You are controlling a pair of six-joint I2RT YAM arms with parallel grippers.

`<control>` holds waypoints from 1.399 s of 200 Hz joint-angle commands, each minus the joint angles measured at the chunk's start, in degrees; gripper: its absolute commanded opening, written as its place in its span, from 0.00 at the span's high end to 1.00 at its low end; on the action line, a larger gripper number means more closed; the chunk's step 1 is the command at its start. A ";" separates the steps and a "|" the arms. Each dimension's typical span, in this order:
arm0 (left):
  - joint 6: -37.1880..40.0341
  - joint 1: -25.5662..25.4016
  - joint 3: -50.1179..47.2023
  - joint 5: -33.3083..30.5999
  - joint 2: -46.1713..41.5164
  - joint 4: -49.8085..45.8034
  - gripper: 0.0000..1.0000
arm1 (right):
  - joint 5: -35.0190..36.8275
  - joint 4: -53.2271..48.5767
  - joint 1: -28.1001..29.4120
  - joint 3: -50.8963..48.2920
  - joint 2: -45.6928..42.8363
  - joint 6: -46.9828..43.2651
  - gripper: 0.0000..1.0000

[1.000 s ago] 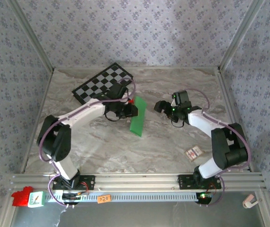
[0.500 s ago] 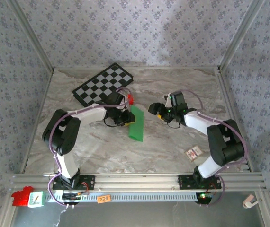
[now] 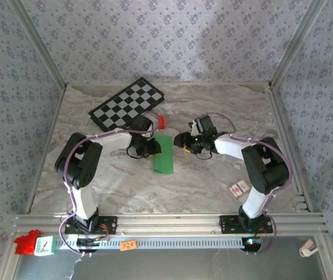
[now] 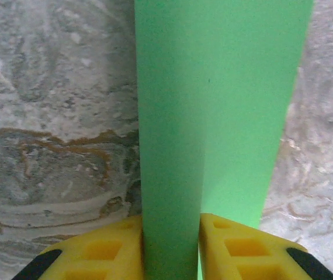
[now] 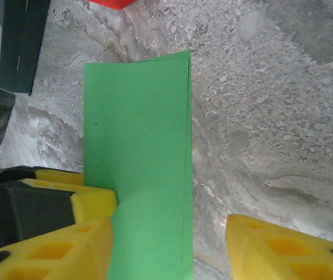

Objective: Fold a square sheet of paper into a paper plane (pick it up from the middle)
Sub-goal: Hold the square sheet of paper at the center of the table.

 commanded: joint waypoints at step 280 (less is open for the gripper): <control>-0.75 -2.01 2.32 -6.94 3.65 -12.34 0.47 | -4.41 -10.58 5.65 14.90 13.83 2.54 0.77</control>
